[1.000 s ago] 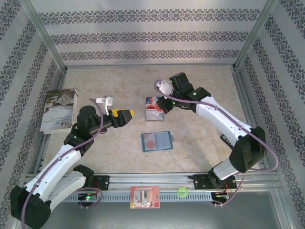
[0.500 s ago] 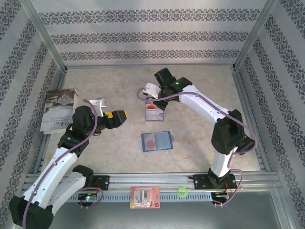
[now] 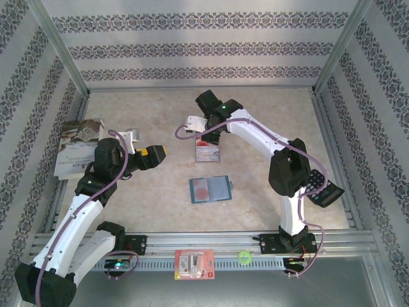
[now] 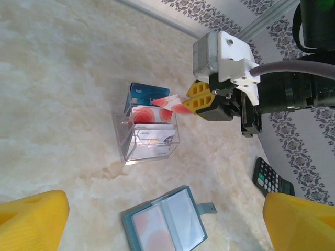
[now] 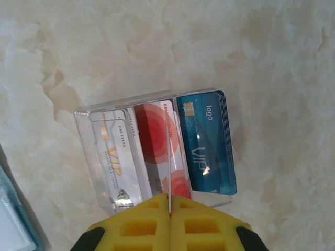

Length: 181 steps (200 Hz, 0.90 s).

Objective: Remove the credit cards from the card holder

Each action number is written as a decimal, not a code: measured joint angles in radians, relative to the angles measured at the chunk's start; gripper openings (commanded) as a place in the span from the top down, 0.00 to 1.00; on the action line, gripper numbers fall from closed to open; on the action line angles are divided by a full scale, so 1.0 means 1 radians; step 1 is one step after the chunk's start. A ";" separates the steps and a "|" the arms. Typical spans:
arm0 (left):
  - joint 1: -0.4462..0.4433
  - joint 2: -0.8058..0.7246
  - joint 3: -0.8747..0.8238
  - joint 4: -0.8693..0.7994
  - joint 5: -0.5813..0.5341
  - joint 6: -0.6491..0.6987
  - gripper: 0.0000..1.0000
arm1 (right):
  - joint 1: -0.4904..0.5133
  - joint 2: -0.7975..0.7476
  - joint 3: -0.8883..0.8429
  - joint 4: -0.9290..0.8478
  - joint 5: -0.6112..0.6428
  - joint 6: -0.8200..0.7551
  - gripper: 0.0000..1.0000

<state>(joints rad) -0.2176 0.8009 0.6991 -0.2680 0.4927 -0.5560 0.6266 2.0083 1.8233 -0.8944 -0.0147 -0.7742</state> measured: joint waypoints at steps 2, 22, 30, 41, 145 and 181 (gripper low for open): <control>0.002 0.000 0.000 -0.001 0.000 0.000 0.04 | 0.000 0.003 0.001 0.000 0.002 -0.001 1.00; 0.011 0.005 0.000 -0.003 0.004 0.003 0.04 | 0.007 0.037 0.008 0.002 0.032 -0.020 1.00; 0.014 0.008 0.000 -0.003 0.004 0.003 0.04 | 0.007 0.050 0.008 0.001 0.042 -0.027 1.00; 0.019 0.013 0.000 -0.004 0.005 0.003 0.04 | 0.007 0.064 0.008 0.002 0.055 -0.036 1.00; 0.040 0.037 -0.001 0.005 0.030 0.003 0.03 | 0.016 0.084 0.008 0.042 0.082 -0.056 1.00; 0.043 0.038 -0.002 0.009 0.031 0.003 0.03 | 0.018 0.097 0.008 0.042 0.083 -0.056 0.87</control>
<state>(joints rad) -0.1741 0.8387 0.6975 -0.2588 0.5232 -0.5533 0.6445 2.1056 1.8313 -0.8524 0.0681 -0.8299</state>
